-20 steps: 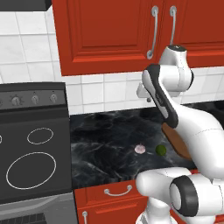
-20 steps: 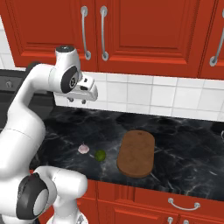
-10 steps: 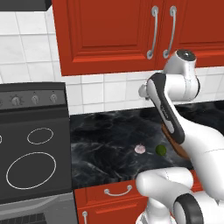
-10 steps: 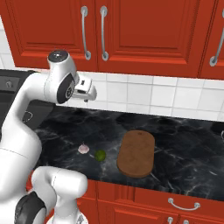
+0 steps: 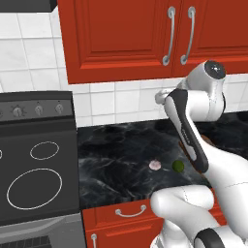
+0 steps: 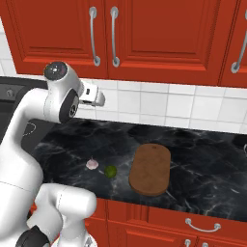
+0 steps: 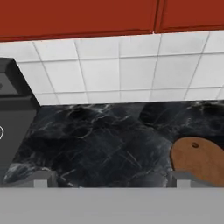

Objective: Open the cabinet. Place the bowl and condiment on the counter. Then place the lime and garlic on the cutting board.

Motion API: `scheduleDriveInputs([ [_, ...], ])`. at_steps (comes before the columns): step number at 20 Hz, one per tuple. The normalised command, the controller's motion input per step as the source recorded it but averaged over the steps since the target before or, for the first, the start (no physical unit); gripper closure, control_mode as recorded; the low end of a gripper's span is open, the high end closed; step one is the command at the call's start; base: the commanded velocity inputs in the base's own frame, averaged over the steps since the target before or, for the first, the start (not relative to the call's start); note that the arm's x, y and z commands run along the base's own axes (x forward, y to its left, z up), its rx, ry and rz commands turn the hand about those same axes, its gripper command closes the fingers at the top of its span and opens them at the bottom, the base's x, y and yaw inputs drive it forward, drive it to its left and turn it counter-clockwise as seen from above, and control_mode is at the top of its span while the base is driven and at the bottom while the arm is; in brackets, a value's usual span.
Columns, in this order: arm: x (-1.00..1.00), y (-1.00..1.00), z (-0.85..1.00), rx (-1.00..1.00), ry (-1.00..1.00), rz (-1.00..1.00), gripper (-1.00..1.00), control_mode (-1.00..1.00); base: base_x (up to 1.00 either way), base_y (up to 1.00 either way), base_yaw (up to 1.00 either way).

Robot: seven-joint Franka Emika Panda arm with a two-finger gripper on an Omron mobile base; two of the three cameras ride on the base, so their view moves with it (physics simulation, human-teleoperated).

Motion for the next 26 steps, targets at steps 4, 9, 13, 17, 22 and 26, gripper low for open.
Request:
scheduleDriveInputs([
  [4,-0.08,-0.01,0.36,0.0,-0.21,0.0,-1.0,-1.0,0.0,0.0,0.0],
  [9,-0.09,-0.04,0.29,0.0,-0.14,0.0,-1.0,-1.0,0.0,0.0,0.0],
  [13,-0.02,-0.05,0.23,0.0,-0.2,0.0,-1.0,-1.0,0.0,0.0,0.0],
  [17,-0.01,-0.01,0.28,0.0,-0.2,0.0,-1.0,-1.0,0.0,0.0,0.0],
  [22,0.0,0.0,0.4,0.0,-0.12,0.0,-1.0,-1.0,0.0,0.0,0.0],
  [26,0.0,0.0,0.44,0.0,-0.02,0.0,-1.0,-1.0,0.0,0.0,0.0],
])
